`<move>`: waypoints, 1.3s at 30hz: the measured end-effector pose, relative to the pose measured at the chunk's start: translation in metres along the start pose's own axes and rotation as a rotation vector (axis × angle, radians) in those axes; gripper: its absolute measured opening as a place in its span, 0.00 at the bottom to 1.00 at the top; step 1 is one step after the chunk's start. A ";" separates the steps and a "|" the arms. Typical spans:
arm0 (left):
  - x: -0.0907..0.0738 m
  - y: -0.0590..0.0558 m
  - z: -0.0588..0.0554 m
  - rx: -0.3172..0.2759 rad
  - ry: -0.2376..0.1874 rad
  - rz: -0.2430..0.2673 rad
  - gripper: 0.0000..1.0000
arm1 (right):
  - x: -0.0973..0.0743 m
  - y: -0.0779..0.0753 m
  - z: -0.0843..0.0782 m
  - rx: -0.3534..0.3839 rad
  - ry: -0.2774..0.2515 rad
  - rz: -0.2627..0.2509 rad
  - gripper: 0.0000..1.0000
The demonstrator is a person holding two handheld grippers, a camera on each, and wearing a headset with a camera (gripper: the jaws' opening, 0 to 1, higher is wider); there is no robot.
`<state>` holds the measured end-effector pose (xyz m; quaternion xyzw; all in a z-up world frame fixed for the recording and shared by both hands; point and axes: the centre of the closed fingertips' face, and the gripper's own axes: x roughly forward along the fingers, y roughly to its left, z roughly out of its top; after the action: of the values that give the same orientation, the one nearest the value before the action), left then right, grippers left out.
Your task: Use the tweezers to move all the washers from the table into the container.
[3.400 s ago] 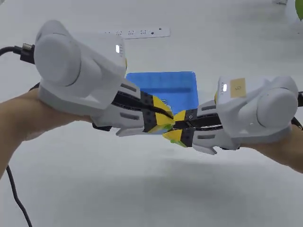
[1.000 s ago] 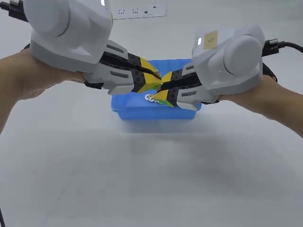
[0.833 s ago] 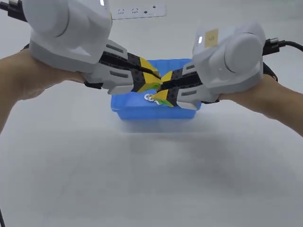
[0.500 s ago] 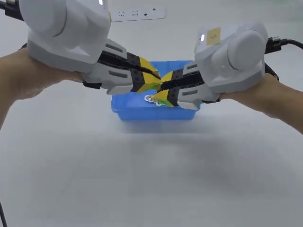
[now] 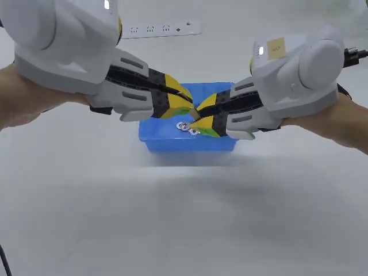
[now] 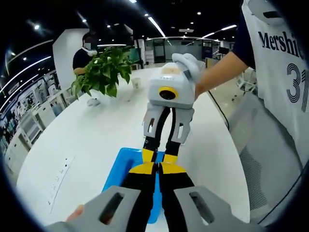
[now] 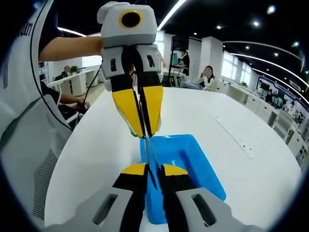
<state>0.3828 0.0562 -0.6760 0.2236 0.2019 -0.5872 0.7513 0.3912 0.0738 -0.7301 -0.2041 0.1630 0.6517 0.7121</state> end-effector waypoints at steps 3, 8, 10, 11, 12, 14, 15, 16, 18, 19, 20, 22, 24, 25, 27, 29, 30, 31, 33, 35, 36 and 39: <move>-0.007 -0.008 0.008 0.020 -0.016 -0.010 0.06 | -0.007 0.008 0.008 -0.028 -0.016 0.017 0.11; -0.015 -0.016 0.012 0.036 -0.016 -0.006 0.06 | -0.016 0.016 0.014 -0.059 -0.007 0.019 0.10; -0.018 -0.022 0.013 0.036 -0.019 -0.007 0.06 | -0.019 0.021 0.017 -0.067 -0.001 0.025 0.10; -0.020 -0.018 0.011 0.036 -0.021 -0.007 0.06 | -0.020 0.023 0.018 -0.074 0.002 0.026 0.10; -0.022 -0.019 0.010 0.035 -0.021 -0.006 0.06 | -0.021 0.027 0.018 -0.079 0.007 0.029 0.10; -0.023 -0.026 0.008 0.034 -0.018 -0.008 0.06 | -0.023 0.033 0.019 -0.087 0.016 0.037 0.09; -0.024 -0.028 0.007 0.035 -0.016 -0.007 0.06 | -0.023 0.035 0.018 -0.087 0.020 0.039 0.09; -0.024 -0.032 0.005 0.033 -0.017 -0.006 0.06 | -0.024 0.039 0.018 -0.090 0.027 0.040 0.09; -0.023 -0.037 0.003 0.024 -0.017 0.000 0.06 | -0.024 0.042 0.016 -0.097 0.041 0.033 0.09; -0.022 -0.040 0.000 0.018 -0.016 0.003 0.06 | -0.024 0.043 0.015 -0.095 0.051 0.028 0.09; -0.022 -0.041 0.000 0.016 -0.016 0.005 0.06 | -0.024 0.046 0.013 -0.095 0.061 0.033 0.09; -0.020 -0.046 -0.004 -0.003 -0.024 0.007 0.06 | -0.025 0.051 0.009 -0.092 0.078 0.040 0.09; -0.019 -0.049 -0.010 -0.013 -0.022 0.008 0.06 | -0.024 0.055 0.006 -0.091 0.098 0.049 0.09; -0.018 -0.051 -0.013 -0.016 -0.019 0.007 0.06 | -0.024 0.055 0.005 -0.091 0.100 0.051 0.09; -0.017 -0.054 -0.023 -0.018 0.009 0.007 0.06 | -0.023 0.058 0.004 -0.088 0.106 0.059 0.08; -0.016 -0.056 -0.032 -0.031 0.019 0.009 0.06 | -0.021 0.060 0.003 -0.084 0.111 0.062 0.08; -0.016 -0.056 -0.033 -0.039 0.013 0.008 0.06 | -0.020 0.062 0.002 -0.085 0.119 0.066 0.08; -0.016 -0.056 -0.034 -0.042 0.012 0.008 0.06 | -0.018 0.063 0.000 -0.090 0.130 0.070 0.08; -0.013 -0.057 -0.039 -0.054 0.012 0.004 0.06 | -0.014 0.064 -0.005 -0.092 0.146 0.079 0.08; -0.010 -0.057 -0.046 -0.070 0.012 0.002 0.06 | -0.012 0.065 -0.009 -0.091 0.159 0.081 0.08; -0.007 -0.058 -0.050 -0.088 0.015 -0.001 0.06 | -0.010 0.066 -0.012 -0.091 0.169 0.084 0.08; -0.001 -0.060 -0.060 -0.105 0.027 -0.009 0.07 | -0.006 0.068 -0.020 -0.085 0.194 0.087 0.08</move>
<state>0.3217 0.0783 -0.7307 0.1906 0.2436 -0.5761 0.7566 0.3232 0.0627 -0.7499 -0.2887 0.2123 0.6656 0.6546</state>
